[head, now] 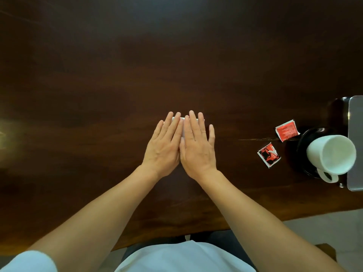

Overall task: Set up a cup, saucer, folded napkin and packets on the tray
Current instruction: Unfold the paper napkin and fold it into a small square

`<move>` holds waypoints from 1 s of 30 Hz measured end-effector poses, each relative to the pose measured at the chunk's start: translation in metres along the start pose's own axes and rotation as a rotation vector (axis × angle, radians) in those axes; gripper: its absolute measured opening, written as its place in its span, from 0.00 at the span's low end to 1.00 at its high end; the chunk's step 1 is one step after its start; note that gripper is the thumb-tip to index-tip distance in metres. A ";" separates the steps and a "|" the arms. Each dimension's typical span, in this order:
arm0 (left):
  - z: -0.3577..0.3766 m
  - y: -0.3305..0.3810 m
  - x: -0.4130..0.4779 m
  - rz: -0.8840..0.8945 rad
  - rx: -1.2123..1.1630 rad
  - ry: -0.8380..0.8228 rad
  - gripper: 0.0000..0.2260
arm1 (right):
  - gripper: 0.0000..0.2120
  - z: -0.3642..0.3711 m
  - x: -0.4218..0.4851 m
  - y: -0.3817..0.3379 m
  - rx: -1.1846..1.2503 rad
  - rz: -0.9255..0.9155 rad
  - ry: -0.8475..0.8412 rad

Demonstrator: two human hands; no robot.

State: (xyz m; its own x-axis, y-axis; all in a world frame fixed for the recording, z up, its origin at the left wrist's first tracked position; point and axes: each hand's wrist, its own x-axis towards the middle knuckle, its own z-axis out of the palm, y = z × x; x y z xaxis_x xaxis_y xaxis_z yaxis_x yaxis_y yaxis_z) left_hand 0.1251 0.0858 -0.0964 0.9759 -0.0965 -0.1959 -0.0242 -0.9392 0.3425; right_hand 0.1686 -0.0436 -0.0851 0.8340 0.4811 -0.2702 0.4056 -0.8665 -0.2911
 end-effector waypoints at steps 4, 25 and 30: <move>0.018 -0.010 -0.002 -0.069 0.092 -0.060 0.31 | 0.33 0.022 0.002 0.021 -0.070 -0.036 -0.076; -0.042 0.001 -0.005 -0.829 -0.614 0.259 0.22 | 0.35 -0.045 0.008 0.023 0.613 0.459 -0.014; -0.039 0.018 -0.018 -1.239 -1.073 0.107 0.18 | 0.31 -0.041 -0.003 0.006 0.865 0.794 0.016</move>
State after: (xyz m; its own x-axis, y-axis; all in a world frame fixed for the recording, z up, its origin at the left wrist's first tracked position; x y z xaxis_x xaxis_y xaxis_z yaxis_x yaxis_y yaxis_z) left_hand 0.1157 0.0834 -0.0510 0.2951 0.5597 -0.7744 0.8441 0.2271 0.4857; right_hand 0.1834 -0.0558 -0.0484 0.7459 -0.1603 -0.6464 -0.6143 -0.5406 -0.5748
